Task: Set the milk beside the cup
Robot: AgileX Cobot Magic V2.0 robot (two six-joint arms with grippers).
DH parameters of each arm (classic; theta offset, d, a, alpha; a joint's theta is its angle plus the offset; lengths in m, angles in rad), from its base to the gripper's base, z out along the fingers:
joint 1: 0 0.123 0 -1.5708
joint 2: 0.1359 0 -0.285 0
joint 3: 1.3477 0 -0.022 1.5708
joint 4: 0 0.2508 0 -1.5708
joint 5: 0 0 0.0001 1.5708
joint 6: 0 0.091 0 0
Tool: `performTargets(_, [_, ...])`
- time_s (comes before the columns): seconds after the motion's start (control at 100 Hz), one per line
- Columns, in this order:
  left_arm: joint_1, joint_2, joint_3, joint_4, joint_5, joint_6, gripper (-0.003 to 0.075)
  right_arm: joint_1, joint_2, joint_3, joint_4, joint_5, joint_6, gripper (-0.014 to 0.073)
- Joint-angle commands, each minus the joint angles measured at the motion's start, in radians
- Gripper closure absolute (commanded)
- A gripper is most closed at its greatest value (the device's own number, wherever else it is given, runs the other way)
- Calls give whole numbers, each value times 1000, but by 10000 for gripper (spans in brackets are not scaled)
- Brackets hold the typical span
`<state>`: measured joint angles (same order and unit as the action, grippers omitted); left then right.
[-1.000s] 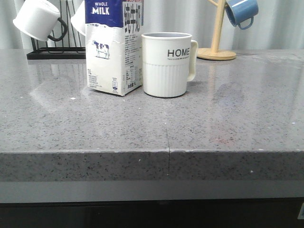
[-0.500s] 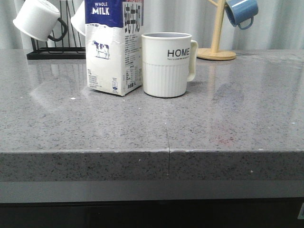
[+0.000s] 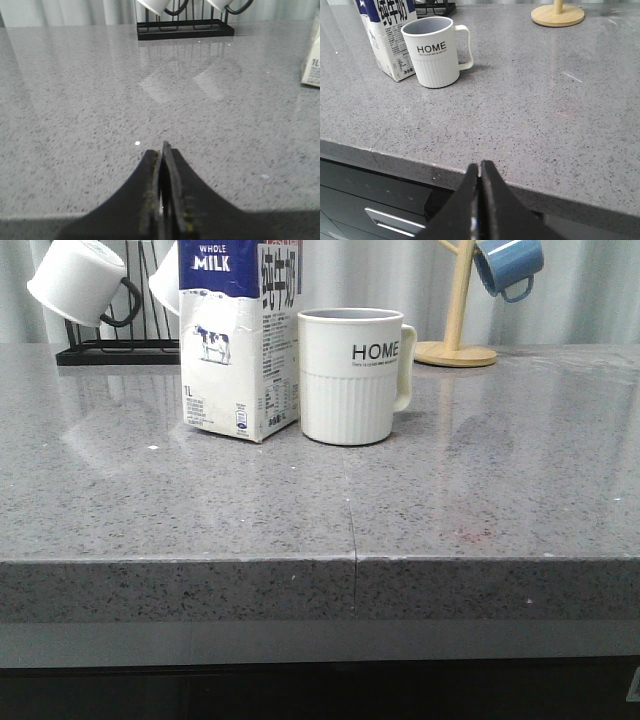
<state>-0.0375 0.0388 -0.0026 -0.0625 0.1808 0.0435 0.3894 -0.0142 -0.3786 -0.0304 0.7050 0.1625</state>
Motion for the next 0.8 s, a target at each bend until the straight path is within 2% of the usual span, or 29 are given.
performTargets(0.0, [13,-62,21,5,-95,-8,741,-4,-9,-25,-5,-74,-2,636])
performTargets(0.06, [13,-76,49,5,-131,-8,741,-4,-9,-25,-5,-74,-2,636])
performTargets(0.12, [13,-70,43,5,-102,-8,741,-4,-9,-25,-4,-75,-2,636])
performTargets(0.25, [13,-70,45,5,-140,-8,741,-4,-9,-25,-4,-75,-2,636])
performTargets(0.79, [13,-70,45,5,-140,-8,741,-4,-9,-25,-4,-75,-2,636])
